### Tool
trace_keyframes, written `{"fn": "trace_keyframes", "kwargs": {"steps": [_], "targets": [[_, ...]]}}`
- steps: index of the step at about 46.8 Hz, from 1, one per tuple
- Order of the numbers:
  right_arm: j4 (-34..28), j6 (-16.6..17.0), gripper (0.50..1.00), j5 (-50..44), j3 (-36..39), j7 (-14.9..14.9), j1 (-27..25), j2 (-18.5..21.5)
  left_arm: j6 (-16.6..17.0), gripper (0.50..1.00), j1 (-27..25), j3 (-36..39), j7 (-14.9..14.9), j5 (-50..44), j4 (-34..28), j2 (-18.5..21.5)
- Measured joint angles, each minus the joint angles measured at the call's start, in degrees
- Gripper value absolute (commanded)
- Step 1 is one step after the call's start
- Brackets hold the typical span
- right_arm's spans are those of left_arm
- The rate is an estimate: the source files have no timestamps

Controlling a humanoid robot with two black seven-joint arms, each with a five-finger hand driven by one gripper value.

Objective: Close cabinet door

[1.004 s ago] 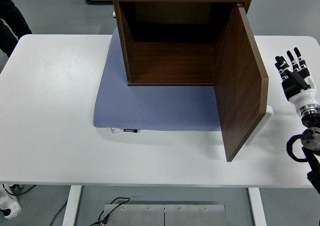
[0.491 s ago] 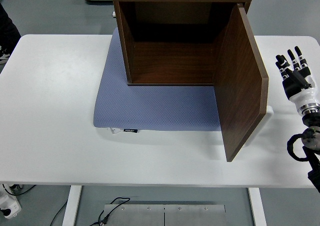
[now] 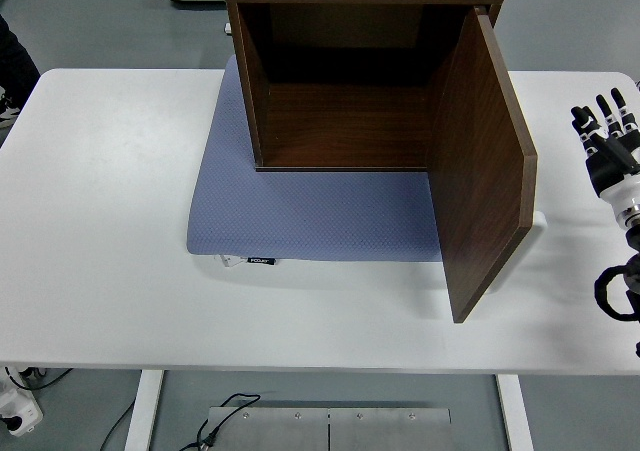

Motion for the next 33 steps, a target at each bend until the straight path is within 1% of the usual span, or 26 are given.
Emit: {"fn": "trace_keyframes", "kwargs": {"steps": [18,33], "targets": [[-0.01,0.12,1.000,0.01,0.10,0.00,-0.28,-2.39,0.00,1.000,0.00,-0.01,0.00,0.00,-0.02,0.00],[0.07,0.28,1.000,0.01,0.09,0.00,-1.14,-2.42,0.00,1.000,0.00,0.03,-0.03,0.00,0.01,0.00]]}}
